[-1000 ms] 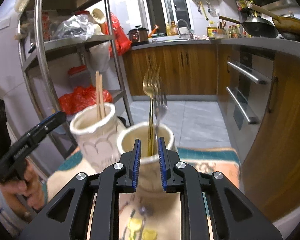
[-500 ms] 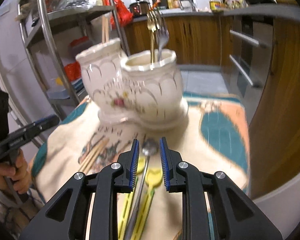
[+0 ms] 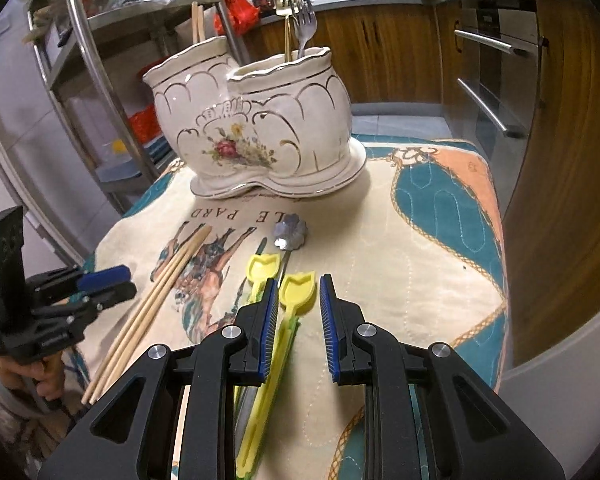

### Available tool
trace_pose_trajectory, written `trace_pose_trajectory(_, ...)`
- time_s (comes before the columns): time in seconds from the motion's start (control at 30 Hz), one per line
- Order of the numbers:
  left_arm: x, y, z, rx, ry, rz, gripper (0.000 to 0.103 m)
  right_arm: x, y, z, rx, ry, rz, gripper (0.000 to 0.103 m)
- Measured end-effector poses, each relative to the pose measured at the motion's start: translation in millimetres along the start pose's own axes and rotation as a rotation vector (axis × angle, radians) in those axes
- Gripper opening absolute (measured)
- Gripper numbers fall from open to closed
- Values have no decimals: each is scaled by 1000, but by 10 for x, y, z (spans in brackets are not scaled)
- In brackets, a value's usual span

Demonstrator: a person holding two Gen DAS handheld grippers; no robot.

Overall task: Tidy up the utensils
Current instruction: 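Move the right tool over the yellow spoons while the left tool returns over the chopsticks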

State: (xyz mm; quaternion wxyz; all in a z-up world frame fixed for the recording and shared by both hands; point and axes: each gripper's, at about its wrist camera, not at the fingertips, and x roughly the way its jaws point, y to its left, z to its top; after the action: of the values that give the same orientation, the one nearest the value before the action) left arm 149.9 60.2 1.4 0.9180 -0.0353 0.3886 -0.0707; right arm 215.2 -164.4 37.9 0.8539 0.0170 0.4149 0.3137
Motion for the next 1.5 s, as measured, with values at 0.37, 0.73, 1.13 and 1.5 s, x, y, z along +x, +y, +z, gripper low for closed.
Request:
trace_pose_trajectory(0.37,65,-214,34,86,82,12,23,83,74,-78,-56,68,-2,23)
trace_pose_trajectory(0.73,129,-237,150,127,180,26,23,64,67,-193,-66,114,6,23)
trace_pose_trajectory(1.13,239,-104,282,112,283,25,8,12,21,-162,-73,188,-13,18)
trace_pose_trajectory(1.5,250,9,406,196,455,58,7,266,208,132,-241,523,-122,18)
